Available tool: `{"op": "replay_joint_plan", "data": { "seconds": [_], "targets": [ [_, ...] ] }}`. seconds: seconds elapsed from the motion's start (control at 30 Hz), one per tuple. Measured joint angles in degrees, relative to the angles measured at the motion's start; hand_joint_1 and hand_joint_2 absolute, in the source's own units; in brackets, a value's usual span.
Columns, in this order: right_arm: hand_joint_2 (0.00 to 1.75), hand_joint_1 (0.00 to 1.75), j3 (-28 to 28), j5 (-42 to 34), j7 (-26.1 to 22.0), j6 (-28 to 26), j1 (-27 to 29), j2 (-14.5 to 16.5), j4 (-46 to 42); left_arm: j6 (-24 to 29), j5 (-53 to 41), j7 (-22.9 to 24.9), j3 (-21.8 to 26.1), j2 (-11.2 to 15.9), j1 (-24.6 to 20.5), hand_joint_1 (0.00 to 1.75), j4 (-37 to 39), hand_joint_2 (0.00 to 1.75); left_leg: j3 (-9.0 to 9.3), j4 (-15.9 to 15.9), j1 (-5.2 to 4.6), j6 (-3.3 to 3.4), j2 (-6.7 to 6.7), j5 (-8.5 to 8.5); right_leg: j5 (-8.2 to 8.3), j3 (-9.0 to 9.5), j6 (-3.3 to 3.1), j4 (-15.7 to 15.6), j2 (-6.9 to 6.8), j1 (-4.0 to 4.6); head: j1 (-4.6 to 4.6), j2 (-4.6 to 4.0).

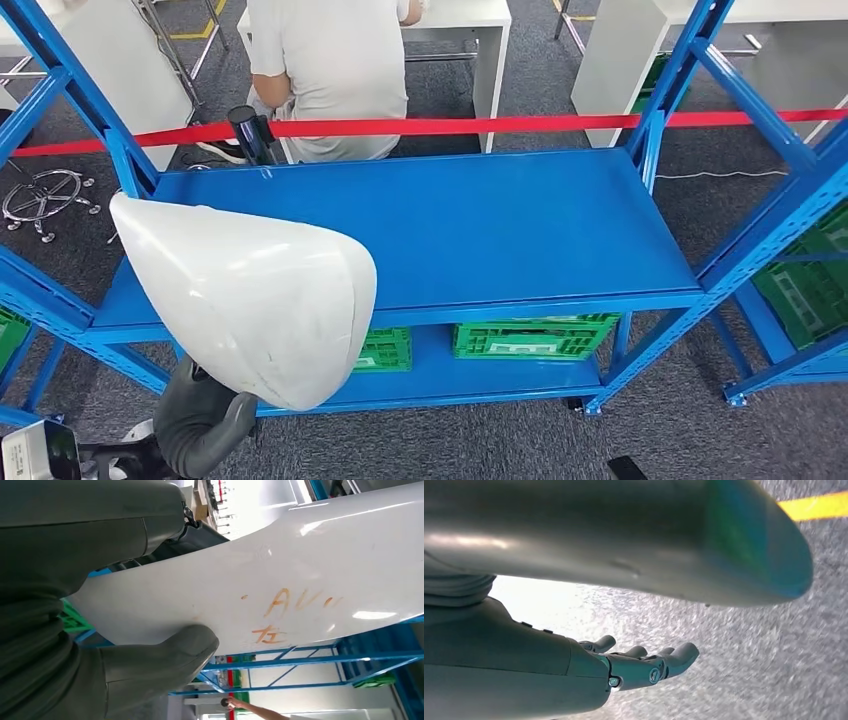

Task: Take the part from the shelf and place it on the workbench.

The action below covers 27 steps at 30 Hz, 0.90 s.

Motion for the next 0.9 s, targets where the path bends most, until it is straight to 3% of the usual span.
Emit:
{"op": "replay_joint_plan", "data": {
  "seconds": [0.07,0.13,0.2,0.27,0.3,0.33,0.37,0.43,0.47,0.53,0.6,0.63,0.67,0.7,0.77,0.8,0.83,0.87,0.9],
  "targets": [
    [0.0,0.0,0.0,0.6,0.4,0.0,0.0,1.1,0.0,0.0,-0.3,0.6,1.3,0.1,1.3,1.75,-1.6,1.75,-0.11,0.2,-0.06,-0.49,-0.01,0.56,0.01,-0.18,-1.47,-0.6,0.15,0.26,-0.09,-0.01],
    [0.0,0.0,0.0,0.5,1.2,-0.3,0.2,2.1,0.1,0.0,-0.5,0.4,2.7,0.2,2.9,1.75,-3.0,1.75,-0.54,0.5,0.1,-1.19,-0.21,0.17,0.86,-0.86,-2.39,-0.8,-0.14,0.1,-0.15,0.01],
    [0.0,0.0,0.0,0.2,2.5,-0.6,0.2,2.7,0.2,-0.3,-0.8,0.5,4.2,0.3,4.2,1.75,-4.3,1.75,-1.83,3.9,0.44,-2.11,-0.49,-4.22,2.19,-2.13,-3.02,-0.9,-0.47,-0.12,-0.24,0.02],
    [0.0,0.0,0.0,-0.2,4.2,-1.0,0.2,3.2,0.2,-0.9,-1.1,1.0,5.6,0.2,5.1,1.75,-5.5,1.75,-3.16,10.5,0.85,-2.8,-0.57,-9.81,3.59,-3.77,-3.18,-0.9,-0.61,-0.15,-0.33,0.01],
    [0.0,0.0,-0.1,-0.4,4.9,-1.1,0.2,3.4,0.2,-1.1,-1.1,1.2,6.3,0.2,5.5,1.75,-5.9,1.75,-3.32,13.3,1.03,-2.99,-0.56,-10.98,4.26,-4.63,-3.13,-0.9,-0.67,-0.15,-0.34,0.01],
    [0.0,0.0,-0.3,-0.7,5.3,-1.2,0.3,3.6,0.2,-1.3,-0.9,1.3,7.0,0.2,5.9,1.75,-6.1,1.75,-2.75,14.9,1.18,-3.07,-0.56,-10.87,4.96,-5.53,-3.04,-0.9,-0.73,-0.15,-0.33,0.0],
    [0.0,0.0,-0.5,-1.1,5.7,-1.2,0.3,3.9,0.2,-1.5,-0.6,1.3,7.6,0.3,6.4,1.75,-6.3,1.75,-1.26,14.5,1.28,-3.05,-0.57,-9.72,5.65,-6.35,-2.93,-0.9,-0.77,-0.15,-0.33,0.01],
    [0.0,0.0,-1.0,-1.6,6.1,-1.3,0.3,4.4,0.2,-2.1,0.0,1.0,8.6,0.6,7.1,1.75,-6.7,1.75,4.56,8.2,1.36,-2.7,-0.68,-7.68,7.01,-7.71,-2.59,-0.9,-0.72,-0.15,-0.33,0.0],
    [0.0,0.0,-1.2,-1.7,6.2,-1.3,0.3,4.6,0.2,-2.3,0.3,0.9,9.0,0.8,7.3,1.75,-6.9,1.75,7.95,3.8,1.26,-2.48,-0.78,-7.83,7.66,-8.13,-2.31,-1.0,-0.66,-0.14,-0.32,0.01],
    [0.0,0.0,-1.5,-1.3,6.4,-1.1,0.3,5.1,0.2,-2.5,0.4,0.7,9.4,0.9,8.0,1.75,-7.3,1.75,11.68,-2.1,0.94,-2.03,-0.96,-8.74,8.97,-8.28,-1.6,-1.5,-0.55,-0.21,-0.28,0.0],
    [0.0,0.0,-1.5,-0.3,5.7,-0.7,0.4,5.5,0.2,-2.4,0.2,0.9,9.8,0.8,9.0,1.75,-7.8,1.75,11.39,-3.2,0.76,-1.35,-0.92,-7.9,10.09,-8.18,-0.78,-2.3,-0.46,-0.36,-0.33,0.01],
    [0.0,0.0,-1.5,0.3,4.9,-0.5,0.4,5.7,0.2,-2.2,0.0,1.1,10.0,0.7,9.5,1.75,-8.1,1.75,10.99,-3.5,0.78,-0.83,-0.79,-7.26,9.69,-8.43,-0.49,-2.2,-0.42,-0.41,-0.42,0.01],
    [0.0,0.0,-1.5,0.9,4.0,-0.3,0.5,5.8,0.2,-1.9,-0.2,1.3,10.2,0.6,10.2,1.75,-8.5,1.75,10.36,-3.7,0.85,-0.24,-0.63,-6.51,8.07,-8.9,-0.32,-1.2,-0.39,-0.4,-0.41,0.01],
    [0.0,0.0,-1.5,1.6,3.0,-0.1,0.6,5.9,0.2,-1.7,-0.3,1.3,10.6,0.4,11.0,1.75,-9.0,1.75,9.59,-3.8,0.93,0.23,-0.46,-5.73,5.41,-9.56,-0.27,0.8,-0.37,-0.38,-0.4,0.0],
    [0.0,0.0,-1.3,2.7,1.5,0.1,0.5,6.0,0.2,-1.3,-0.5,0.9,11.4,0.2,12.7,1.75,-10.0,1.75,7.92,-3.6,0.75,0.76,-0.25,-4.41,-0.64,-10.91,-0.33,7.5,-0.35,-0.21,-0.34,0.0],
    [0.0,0.0,-1.2,3.2,1.0,0.2,0.5,5.9,0.2,-1.2,-0.5,0.5,11.8,0.2,13.4,1.75,-10.3,1.75,7.05,-3.4,0.66,0.81,-0.17,-3.76,-2.1,-11.22,-0.33,10.8,-0.34,-0.08,-0.32,0.0],
    [0.0,0.0,-1.1,3.7,0.7,0.3,0.4,5.8,0.2,-1.2,-0.5,0.0,12.3,0.2,14.3,1.75,-10.6,1.75,6.05,-3.1,0.58,0.82,-0.11,-3.07,-2.0,-10.89,-0.37,13.0,-0.34,0.09,-0.31,0.01],
    [0.0,0.0,-0.9,4.1,0.5,0.4,0.4,5.6,0.2,-1.2,-0.5,-0.5,12.8,0.2,15.1,1.75,-10.9,1.75,5.03,-2.8,0.54,0.78,-0.08,-2.44,-0.73,-9.71,-0.44,13.4,-0.34,0.23,-0.31,0.01],
    [0.0,0.0,-0.7,4.5,0.3,0.4,0.4,5.4,0.2,-1.1,-0.5,-1.1,13.2,0.2,15.9,1.75,-11.3,1.75,3.88,-2.3,0.52,0.67,-0.08,-1.88,0.94,-7.51,-0.56,11.7,-0.35,0.33,-0.29,0.01]
  ]
}}
